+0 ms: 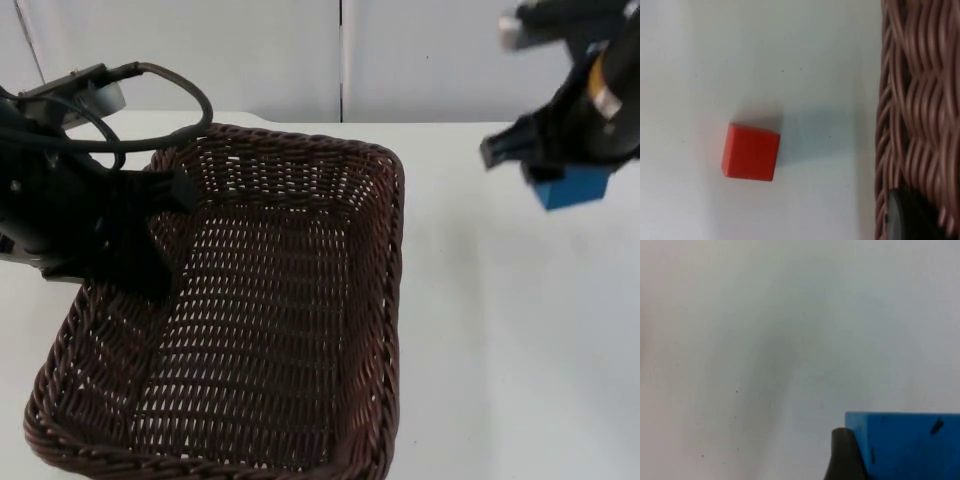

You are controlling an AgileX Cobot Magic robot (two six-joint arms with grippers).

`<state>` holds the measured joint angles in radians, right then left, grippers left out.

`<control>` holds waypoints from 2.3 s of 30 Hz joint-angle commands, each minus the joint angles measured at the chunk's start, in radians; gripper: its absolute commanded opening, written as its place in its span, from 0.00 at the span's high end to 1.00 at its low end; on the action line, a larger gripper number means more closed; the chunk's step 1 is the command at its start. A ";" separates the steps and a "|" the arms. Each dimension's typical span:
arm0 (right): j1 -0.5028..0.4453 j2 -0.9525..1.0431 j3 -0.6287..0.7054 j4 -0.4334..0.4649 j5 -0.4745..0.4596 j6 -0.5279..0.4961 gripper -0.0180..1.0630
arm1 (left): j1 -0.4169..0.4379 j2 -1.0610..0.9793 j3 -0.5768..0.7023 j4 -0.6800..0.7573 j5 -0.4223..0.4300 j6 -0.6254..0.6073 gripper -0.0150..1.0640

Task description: Pick up the basket with the left hand and place the largest block into the basket with the right hand.

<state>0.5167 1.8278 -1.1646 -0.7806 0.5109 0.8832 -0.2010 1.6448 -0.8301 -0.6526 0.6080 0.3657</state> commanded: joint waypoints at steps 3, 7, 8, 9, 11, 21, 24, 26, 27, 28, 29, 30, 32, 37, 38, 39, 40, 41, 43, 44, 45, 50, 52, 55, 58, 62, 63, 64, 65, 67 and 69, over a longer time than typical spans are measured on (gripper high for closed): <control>0.004 -0.123 -0.007 0.103 0.040 -0.136 0.99 | 0.002 -0.011 -0.001 -0.012 -0.003 -0.002 0.99; 0.004 -0.224 -0.007 0.214 0.088 -0.273 0.99 | 0.002 -0.011 -0.001 -0.012 -0.003 -0.002 0.99; 0.004 -0.224 -0.007 0.214 0.088 -0.273 0.99 | 0.002 -0.011 -0.001 -0.012 -0.003 -0.002 0.99; 0.004 -0.246 -0.007 0.239 0.109 -0.301 0.99 | 0.002 -0.011 -0.001 -0.012 -0.003 -0.002 0.99; 0.004 -0.283 -0.007 0.288 0.148 -0.355 0.99 | 0.002 -0.011 -0.001 -0.012 -0.003 -0.002 0.99; 0.004 -0.359 -0.007 0.436 0.217 -0.519 0.99 | 0.002 -0.011 -0.001 -0.012 -0.007 -0.002 0.99; 0.004 -0.359 -0.007 0.451 0.217 -0.536 0.99 | 0.002 -0.011 -0.001 -0.012 -0.011 -0.002 0.99; 0.004 -0.359 -0.007 0.453 0.217 -0.536 0.99 | 0.002 -0.011 -0.001 -0.012 -0.011 -0.002 0.99; 0.004 -0.359 -0.007 0.455 0.217 -0.536 0.99 | 0.002 -0.011 -0.001 -0.012 -0.011 -0.002 0.99; 0.004 -0.359 -0.007 0.457 0.218 -0.536 0.99 | 0.002 -0.011 -0.001 -0.012 -0.011 -0.002 0.99; 0.004 -0.359 -0.007 0.463 0.218 -0.536 0.99 | 0.002 -0.011 -0.001 -0.012 -0.011 -0.002 0.99; 0.004 -0.359 -0.007 0.463 0.218 -0.536 0.99 | 0.002 -0.011 -0.001 -0.012 -0.011 -0.002 0.99; 0.006 -0.359 -0.007 0.506 0.222 -0.588 0.99 | 0.002 -0.011 -0.001 -0.012 -0.011 -0.002 0.99; 0.042 -0.359 -0.007 0.536 0.229 -0.624 0.99 | 0.002 -0.011 -0.001 -0.012 -0.014 -0.002 0.99; 0.062 -0.359 -0.007 0.536 0.229 -0.630 0.99 | 0.002 -0.011 -0.001 -0.012 -0.014 -0.002 0.99; 0.079 -0.359 -0.007 0.536 0.229 -0.630 0.99 | 0.002 -0.011 -0.001 -0.012 -0.014 -0.002 0.99; 0.079 -0.359 -0.007 0.536 0.229 -0.630 0.99 | 0.002 -0.011 -0.001 -0.012 -0.014 -0.002 0.99; 0.103 -0.359 -0.007 0.536 0.229 -0.630 0.99 | 0.002 -0.011 -0.001 -0.012 -0.014 -0.002 0.99; 0.151 -0.359 -0.007 0.536 0.229 -0.630 0.99 | 0.002 -0.011 -0.001 -0.012 -0.014 -0.002 0.99; 0.189 -0.359 -0.007 0.536 0.229 -0.630 0.99 | 0.002 -0.011 -0.001 -0.012 -0.014 -0.002 0.99; 0.189 -0.359 -0.007 0.536 0.229 -0.630 0.99 | 0.002 -0.011 -0.001 -0.012 -0.014 -0.002 0.99; 0.280 -0.359 -0.007 0.536 0.226 -0.630 0.99 | 0.002 -0.011 -0.001 -0.012 -0.014 -0.002 0.99; 0.316 -0.359 -0.007 0.540 0.221 -0.630 0.99 | 0.002 -0.011 -0.001 -0.012 -0.014 -0.002 0.99; 0.358 -0.356 -0.007 0.540 0.203 -0.630 0.99 | 0.002 -0.011 -0.001 -0.016 -0.014 -0.002 0.99; 0.379 -0.348 -0.007 0.542 0.188 -0.651 0.99 | 0.002 -0.011 -0.001 -0.017 -0.016 -0.002 0.99; 0.391 -0.329 -0.007 0.547 0.142 -0.663 0.99 | 0.002 -0.011 -0.001 -0.017 -0.016 -0.002 0.99; 0.391 -0.321 -0.007 0.550 0.129 -0.663 0.99 | 0.002 -0.011 -0.001 -0.017 -0.016 -0.002 0.99; 0.391 -0.313 -0.007 0.550 0.113 -0.663 0.99 | 0.002 -0.011 -0.001 -0.017 -0.016 -0.002 0.99; 0.391 -0.303 -0.007 0.550 0.096 -0.663 0.99 | 0.002 -0.011 -0.001 -0.017 -0.016 -0.002 0.99; 0.391 -0.280 -0.007 0.550 0.058 -0.663 0.99 | 0.002 -0.011 -0.001 -0.017 -0.018 -0.002 0.99; 0.391 -0.264 -0.007 0.550 0.036 -0.663 0.99 | 0.002 -0.011 -0.001 -0.017 -0.018 -0.002 0.99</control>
<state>0.9027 1.5591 -1.1646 -0.2342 0.5777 0.2284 -0.2010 1.6448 -0.8301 -0.6526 0.6009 0.3657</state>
